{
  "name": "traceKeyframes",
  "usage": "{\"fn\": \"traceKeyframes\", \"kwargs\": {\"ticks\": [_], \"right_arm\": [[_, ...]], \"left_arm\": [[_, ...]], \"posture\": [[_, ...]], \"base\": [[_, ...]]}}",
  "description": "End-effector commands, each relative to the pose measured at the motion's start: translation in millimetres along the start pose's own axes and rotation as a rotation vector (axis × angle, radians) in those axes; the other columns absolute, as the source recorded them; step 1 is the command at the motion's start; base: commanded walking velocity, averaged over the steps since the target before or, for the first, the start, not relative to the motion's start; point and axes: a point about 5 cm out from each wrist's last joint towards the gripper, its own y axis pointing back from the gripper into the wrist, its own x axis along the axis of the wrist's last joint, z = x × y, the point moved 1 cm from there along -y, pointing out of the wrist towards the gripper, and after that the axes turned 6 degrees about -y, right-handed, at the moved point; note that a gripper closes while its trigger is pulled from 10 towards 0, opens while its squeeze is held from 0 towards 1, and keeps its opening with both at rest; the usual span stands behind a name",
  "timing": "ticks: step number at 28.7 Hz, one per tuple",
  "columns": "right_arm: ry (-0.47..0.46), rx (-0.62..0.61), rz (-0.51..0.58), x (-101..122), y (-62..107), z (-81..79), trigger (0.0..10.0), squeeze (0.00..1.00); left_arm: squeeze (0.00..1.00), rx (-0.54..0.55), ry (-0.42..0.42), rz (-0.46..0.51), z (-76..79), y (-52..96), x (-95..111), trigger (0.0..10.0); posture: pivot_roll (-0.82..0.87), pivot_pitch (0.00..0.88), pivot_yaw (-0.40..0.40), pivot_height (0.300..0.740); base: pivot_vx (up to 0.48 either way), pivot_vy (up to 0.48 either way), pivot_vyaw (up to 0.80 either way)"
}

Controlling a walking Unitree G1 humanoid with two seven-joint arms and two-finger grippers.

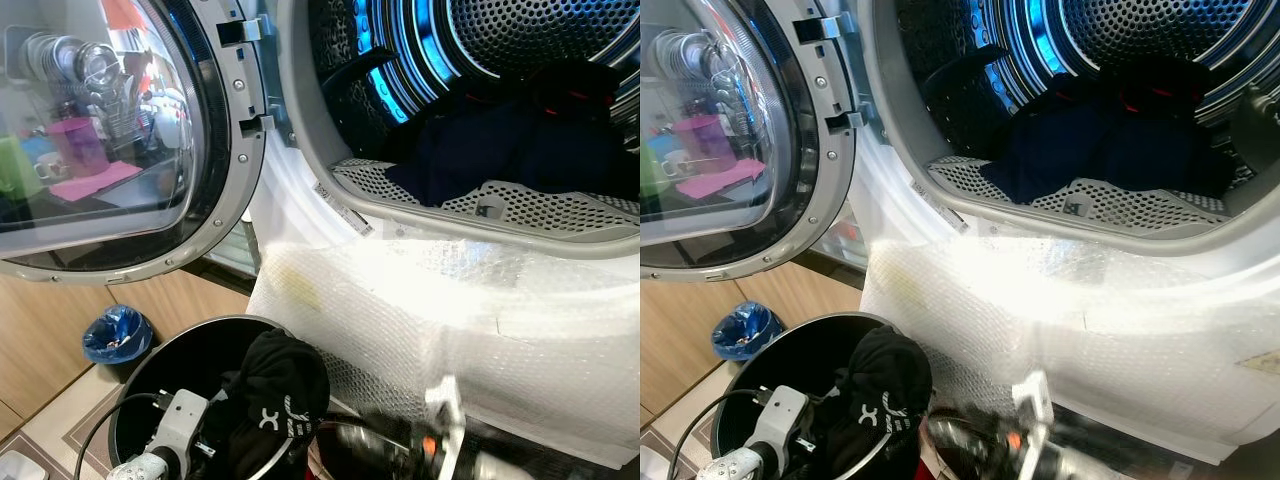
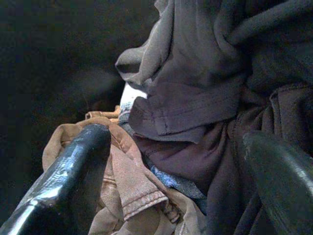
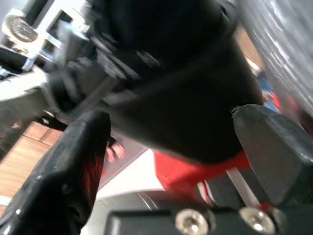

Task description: Clothes washing

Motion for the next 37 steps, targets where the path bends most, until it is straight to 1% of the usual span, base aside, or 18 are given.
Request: {"fn": "traceKeyframes", "kwargs": {"ticks": [1,4,5,6,8,12,16,17,19,20,23,25,27,32,33,34,35,37], "right_arm": [[0.033,-0.047,-0.041,-10.8,0.6,11.1,10.0,0.00],[0.060,-0.099,-0.096,-23.0,1.6,21.8,10.0,0.00],[0.068,-0.207,-0.137,-30.1,-0.7,34.8,10.0,0.00],[0.068,-0.207,-0.137,-30.1,-0.7,34.8,10.0,0.00],[0.118,-0.473,-0.233,-45.2,-0.3,60.5,10.0,0.00],[0.085,-0.747,-0.301,-65.0,8.7,79.4,10.0,0.00],[0.060,-0.834,-0.330,-79.0,11.9,81.4,10.0,0.00],[0.054,-0.855,-0.331,-82.0,12.3,81.6,10.0,0.00],[0.050,-0.869,-0.332,-84.1,12.6,81.7,10.0,0.00],[0.034,-0.883,-0.327,-86.5,12.4,81.5,10.0,0.00],[0.039,-0.910,-0.357,-97.6,12.3,79.3,10.0,0.00],[0.013,-0.920,-0.346,-100.8,12.8,78.8,10.0,0.00],[-0.006,-0.918,-0.342,-103.7,12.5,77.7,10.0,0.00],[-0.005,-0.928,-0.342,-104.6,13.9,78.2,10.0,0.00],[-0.003,-0.931,-0.342,-104.2,13.7,78.4,10.0,0.00],[-0.003,-0.931,-0.342,-104.2,13.7,78.4,10.0,0.00],[0.002,-0.928,-0.342,-103.3,12.9,78.4,10.0,0.00],[0.004,-0.927,-0.340,-102.2,12.2,78.4,10.0,0.00]], "left_arm": [[0.00,-0.070,0.102,-0.166,36.9,15.4,-49.0,10.0],[0.00,-0.067,0.095,-0.162,35.2,18.9,-51.9,10.0],[0.00,-0.057,0.108,-0.139,32.9,19.8,-49.9,10.0],[0.00,-0.057,0.108,-0.139,32.9,19.8,-49.9,10.0],[0.00,-0.041,0.129,-0.094,28.6,20.9,-45.3,10.0],[0.00,-0.029,0.116,-0.029,25.6,24.9,-38.4,10.0],[0.00,0.026,0.116,0.070,17.8,31.6,-25.5,10.0],[0.09,0.040,0.120,0.113,15.4,34.7,-18.3,10.0],[0.09,0.047,0.123,0.141,14.0,37.2,-13.2,10.0],[1.00,0.053,0.124,0.172,12.8,40.2,-7.3,10.0],[1.00,0.058,0.137,0.316,11.5,56.8,23.6,10.0],[1.00,0.095,0.095,0.400,7.1,71.3,40.7,10.0],[1.00,0.168,0.055,0.505,-1.7,96.1,65.5,10.0],[1.00,0.168,0.036,0.584,-3.9,111.7,92.0,10.0],[1.00,0.128,0.027,0.617,-2.9,114.3,110.4,10.0],[1.00,0.128,0.027,0.617,-2.9,114.3,110.4,10.0],[1.00,0.055,0.015,0.622,1.7,114.1,123.7,10.0],[1.00,-0.004,0.011,0.605,5.5,111.9,127.7,10.0]], "posture": [[-0.03,0.009,-0.019,0.740],[-0.03,0.010,-0.017,0.740],[-0.03,0.005,-0.017,0.740],[-0.03,0.005,-0.017,0.740],[-0.02,0.000,-0.018,0.740],[-0.01,0.000,-0.017,0.740],[0.01,0.000,-0.017,0.740],[0.02,0.000,-0.019,0.740],[0.02,0.000,-0.019,0.740],[0.03,0.003,-0.020,0.740],[0.04,0.012,-0.021,0.740],[0.06,0.024,-0.024,0.740],[0.07,0.028,-0.025,0.740],[0.08,0.037,-0.031,0.740],[0.09,0.040,-0.036,0.740],[0.09,0.040,-0.036,0.740],[0.09,0.040,-0.036,0.740],[0.09,0.040,-0.036,0.740]], "base": [[0.000,0.000,0.00],[0.000,0.000,0.00],[0.000,0.000,0.00],[0.000,0.000,0.00],[0.000,0.000,0.00],[0.000,0.000,0.00],[0.000,0.000,0.00],[0.000,0.000,0.00],[0.000,0.000,0.00],[0.000,0.000,0.00],[0.000,0.000,0.00],[0.000,0.000,0.00],[0.000,0.000,0.00],[0.000,0.000,0.00],[0.000,0.000,0.00],[0.000,0.000,0.00],[0.000,0.000,0.00],[0.000,0.000,0.00]]}}
